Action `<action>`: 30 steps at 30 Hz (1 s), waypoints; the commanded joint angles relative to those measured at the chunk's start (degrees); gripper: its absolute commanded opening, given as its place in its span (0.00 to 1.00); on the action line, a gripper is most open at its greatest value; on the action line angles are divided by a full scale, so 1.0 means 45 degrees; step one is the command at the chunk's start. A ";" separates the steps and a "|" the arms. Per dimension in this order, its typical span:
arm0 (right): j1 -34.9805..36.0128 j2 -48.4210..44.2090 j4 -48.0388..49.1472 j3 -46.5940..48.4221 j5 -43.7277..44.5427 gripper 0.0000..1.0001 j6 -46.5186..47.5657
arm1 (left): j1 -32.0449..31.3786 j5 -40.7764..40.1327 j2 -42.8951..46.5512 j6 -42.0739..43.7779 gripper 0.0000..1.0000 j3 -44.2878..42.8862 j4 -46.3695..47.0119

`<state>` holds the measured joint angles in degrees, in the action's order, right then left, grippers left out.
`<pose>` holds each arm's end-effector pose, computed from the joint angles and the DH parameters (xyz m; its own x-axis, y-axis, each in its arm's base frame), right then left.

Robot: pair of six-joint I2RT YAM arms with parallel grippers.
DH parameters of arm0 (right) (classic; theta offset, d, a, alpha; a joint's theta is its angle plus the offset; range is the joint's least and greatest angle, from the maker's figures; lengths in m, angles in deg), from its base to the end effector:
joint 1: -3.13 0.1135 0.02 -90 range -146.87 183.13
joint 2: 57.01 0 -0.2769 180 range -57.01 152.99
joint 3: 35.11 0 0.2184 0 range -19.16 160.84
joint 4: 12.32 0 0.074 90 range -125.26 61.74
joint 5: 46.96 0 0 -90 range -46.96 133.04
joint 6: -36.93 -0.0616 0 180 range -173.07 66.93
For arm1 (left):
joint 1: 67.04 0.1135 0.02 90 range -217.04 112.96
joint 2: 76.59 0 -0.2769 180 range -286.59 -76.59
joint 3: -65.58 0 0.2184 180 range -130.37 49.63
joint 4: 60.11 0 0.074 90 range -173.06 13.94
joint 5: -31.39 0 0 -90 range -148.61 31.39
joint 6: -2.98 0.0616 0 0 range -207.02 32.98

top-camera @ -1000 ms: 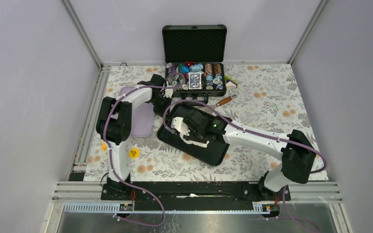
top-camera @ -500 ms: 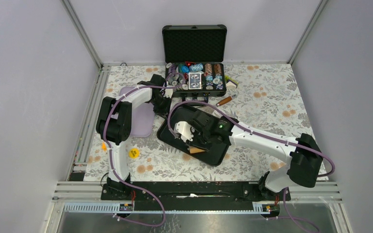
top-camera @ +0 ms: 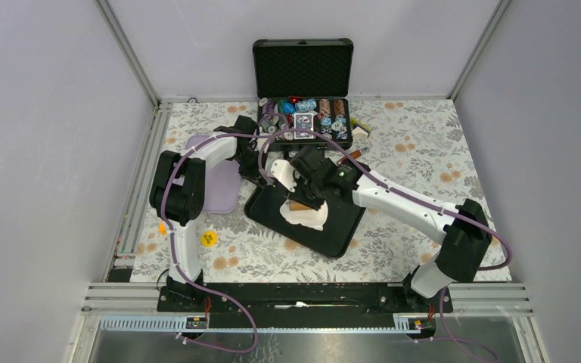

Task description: Roll out the dumpling wrappers from the dough

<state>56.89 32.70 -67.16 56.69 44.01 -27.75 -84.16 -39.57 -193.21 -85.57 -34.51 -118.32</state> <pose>0.1894 0.2566 0.2904 -0.0831 -0.8367 -0.5414 -0.9247 0.2672 -0.2710 0.3651 -0.1335 0.1713 -0.9126 0.3061 -0.2711 0.3835 0.8707 -0.3080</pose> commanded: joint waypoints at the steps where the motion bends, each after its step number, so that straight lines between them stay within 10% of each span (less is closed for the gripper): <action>1: -0.0028 0.0642 0.1188 0.1090 -0.0499 0.00 0.0752 | 0.0215 -0.0838 -0.0413 -0.0108 0.00 0.0240 0.1090; 19: -0.0027 -0.1844 -0.0848 -0.3724 -0.2008 0.00 0.4532 | 0.0217 -0.0814 -0.0470 -0.0079 0.00 0.0177 0.1033; 30: -0.0030 -0.0870 0.3116 -0.4016 -0.0986 0.00 0.4151 | 0.0212 -0.0791 -0.0491 -0.0089 0.00 0.0156 0.1012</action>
<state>56.98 25.25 -55.42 40.28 36.67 -8.08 -84.14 -39.54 -193.21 -85.57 -34.51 -118.36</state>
